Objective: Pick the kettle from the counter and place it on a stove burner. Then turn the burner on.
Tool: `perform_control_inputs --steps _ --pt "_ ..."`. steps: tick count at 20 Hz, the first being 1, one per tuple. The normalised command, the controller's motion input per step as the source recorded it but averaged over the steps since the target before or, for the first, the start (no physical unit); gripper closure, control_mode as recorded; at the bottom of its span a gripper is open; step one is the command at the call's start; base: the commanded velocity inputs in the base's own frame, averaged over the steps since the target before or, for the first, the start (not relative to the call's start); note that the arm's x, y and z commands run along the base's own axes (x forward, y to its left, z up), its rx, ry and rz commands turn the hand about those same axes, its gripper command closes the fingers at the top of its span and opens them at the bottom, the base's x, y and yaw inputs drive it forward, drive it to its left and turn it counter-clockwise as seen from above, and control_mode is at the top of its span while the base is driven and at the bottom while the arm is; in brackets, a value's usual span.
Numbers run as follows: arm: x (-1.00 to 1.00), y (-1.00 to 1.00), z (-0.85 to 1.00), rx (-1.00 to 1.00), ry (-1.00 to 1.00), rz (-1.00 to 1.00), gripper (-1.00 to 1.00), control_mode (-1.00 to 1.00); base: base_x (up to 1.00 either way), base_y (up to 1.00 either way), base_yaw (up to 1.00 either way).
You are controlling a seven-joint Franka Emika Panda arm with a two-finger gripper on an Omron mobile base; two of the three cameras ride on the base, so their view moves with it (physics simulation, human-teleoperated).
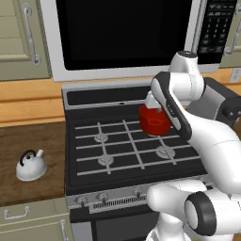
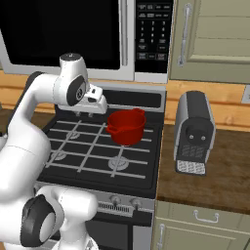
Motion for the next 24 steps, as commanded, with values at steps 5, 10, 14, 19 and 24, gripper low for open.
perform_control_inputs --steps 5,10,14,19,24 --pt "0.00 0.00 -0.03 0.00 0.00 0.00 -1.00 -1.00 0.00 0.00 0.00" --pt "-0.01 0.00 0.00 0.00 0.00 0.00 -1.00 -1.00 0.00 0.00 0.00" --pt "-0.69 0.45 0.00 0.00 -0.12 0.09 -1.00 -1.00 0.00 0.00 0.00" --pt "-0.98 1.00 0.00 -0.06 -0.34 0.20 -1.00 -1.00 0.00 0.00 0.00" --pt "-0.85 1.00 0.00 -0.06 -0.44 0.17 -1.00 -1.00 0.00 0.00 0.00"
